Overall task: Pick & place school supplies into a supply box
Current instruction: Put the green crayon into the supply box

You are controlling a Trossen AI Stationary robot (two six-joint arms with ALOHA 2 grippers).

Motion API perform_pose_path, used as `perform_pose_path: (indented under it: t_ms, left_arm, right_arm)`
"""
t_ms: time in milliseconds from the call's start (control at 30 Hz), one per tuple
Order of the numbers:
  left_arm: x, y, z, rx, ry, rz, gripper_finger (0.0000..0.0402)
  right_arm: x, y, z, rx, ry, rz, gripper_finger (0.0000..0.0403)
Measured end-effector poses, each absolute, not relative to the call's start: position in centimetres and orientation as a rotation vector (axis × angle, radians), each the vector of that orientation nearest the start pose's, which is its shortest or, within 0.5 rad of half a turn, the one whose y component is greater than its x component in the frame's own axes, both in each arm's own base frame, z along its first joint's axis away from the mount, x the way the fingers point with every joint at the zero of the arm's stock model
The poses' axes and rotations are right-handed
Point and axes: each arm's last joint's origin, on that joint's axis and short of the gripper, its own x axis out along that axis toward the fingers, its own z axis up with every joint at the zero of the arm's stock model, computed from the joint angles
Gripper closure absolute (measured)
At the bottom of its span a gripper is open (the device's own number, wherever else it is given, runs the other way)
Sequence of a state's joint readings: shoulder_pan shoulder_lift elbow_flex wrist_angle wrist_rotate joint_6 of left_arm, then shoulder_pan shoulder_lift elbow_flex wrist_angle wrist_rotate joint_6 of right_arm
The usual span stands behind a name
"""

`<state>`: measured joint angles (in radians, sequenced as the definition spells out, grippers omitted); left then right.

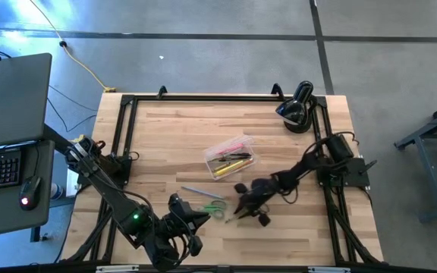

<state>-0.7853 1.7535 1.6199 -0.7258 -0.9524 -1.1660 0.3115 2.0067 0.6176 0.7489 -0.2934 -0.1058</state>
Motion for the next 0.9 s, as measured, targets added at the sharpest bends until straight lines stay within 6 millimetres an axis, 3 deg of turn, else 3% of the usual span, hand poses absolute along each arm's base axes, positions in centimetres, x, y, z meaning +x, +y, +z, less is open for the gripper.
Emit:
perform_pose_path:
  t_ms: [133,267,633,900]
  left_arm:
    - [28.1,-24.7,32.6,-0.475,0.366,0.438,0.0335]
    - [28.2,-24.8,32.8,-0.483,0.334,0.45,0.0335]
    - [28.3,-24.8,33.0,-0.492,0.289,0.468,0.0335]
    - [28.3,-24.8,33.0,-0.493,0.305,0.452,0.0335]
  right_arm:
    - [26.8,9.4,5.2,-0.148,0.477,0.576,0.0316]
    - [26.3,9.2,5.0,-0.192,0.483,0.565,0.0316]
    - [29.0,12.3,6.1,-0.287,0.454,0.603,0.0316]
    - [30.7,12.9,3.4,-0.277,0.461,0.585,0.0316]
